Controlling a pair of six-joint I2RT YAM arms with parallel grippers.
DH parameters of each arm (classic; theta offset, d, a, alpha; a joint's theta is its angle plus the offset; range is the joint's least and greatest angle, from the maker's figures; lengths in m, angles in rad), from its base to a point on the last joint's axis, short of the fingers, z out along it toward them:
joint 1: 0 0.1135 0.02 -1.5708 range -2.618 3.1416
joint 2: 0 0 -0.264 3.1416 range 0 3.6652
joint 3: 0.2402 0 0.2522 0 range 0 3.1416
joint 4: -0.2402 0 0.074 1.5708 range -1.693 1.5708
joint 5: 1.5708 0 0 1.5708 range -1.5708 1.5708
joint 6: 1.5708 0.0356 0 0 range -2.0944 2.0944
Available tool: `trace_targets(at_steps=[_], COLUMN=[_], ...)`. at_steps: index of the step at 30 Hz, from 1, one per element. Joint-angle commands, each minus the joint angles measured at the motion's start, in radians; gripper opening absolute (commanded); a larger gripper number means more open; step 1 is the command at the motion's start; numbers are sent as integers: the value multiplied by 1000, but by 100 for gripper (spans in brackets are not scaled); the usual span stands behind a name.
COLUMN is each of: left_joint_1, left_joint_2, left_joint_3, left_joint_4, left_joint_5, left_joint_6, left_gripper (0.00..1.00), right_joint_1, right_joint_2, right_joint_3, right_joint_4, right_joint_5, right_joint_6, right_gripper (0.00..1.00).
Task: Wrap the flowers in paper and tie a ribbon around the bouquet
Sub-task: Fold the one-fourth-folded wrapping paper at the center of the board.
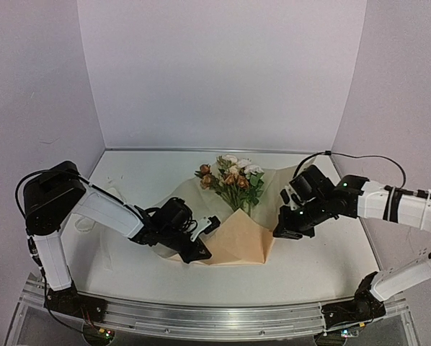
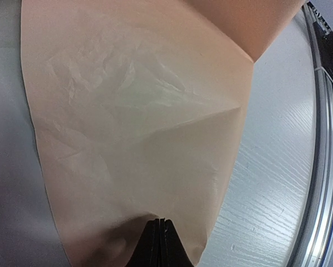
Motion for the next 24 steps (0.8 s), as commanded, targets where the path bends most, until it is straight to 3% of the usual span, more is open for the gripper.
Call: trace_targets(at_steps=[1, 8, 17, 21, 24], left_joint_1=[9, 40, 79, 150, 221], left_joint_2=[-2, -54, -82, -148, -190], left_joint_3=[11, -35, -52, -69, -72], left_joint_4=[70, 118, 141, 150, 157], left_joint_5=[-13, -15, 22, 67, 121], left_joint_6=[-25, -52, -94, -157, -226], left_gripper=[3, 2, 3, 7, 17], right_joint_1=[41, 45, 53, 77, 95], right_joint_2=[140, 385, 557, 599, 620], right_joint_3=[120, 243, 351, 390, 402], right_joint_4=[136, 295, 302, 281, 258], right_joint_5=[-147, -335, -375, -394, -400], right_joint_6=[50, 122, 120, 90, 57], right_gripper=[0, 0, 0, 0, 0])
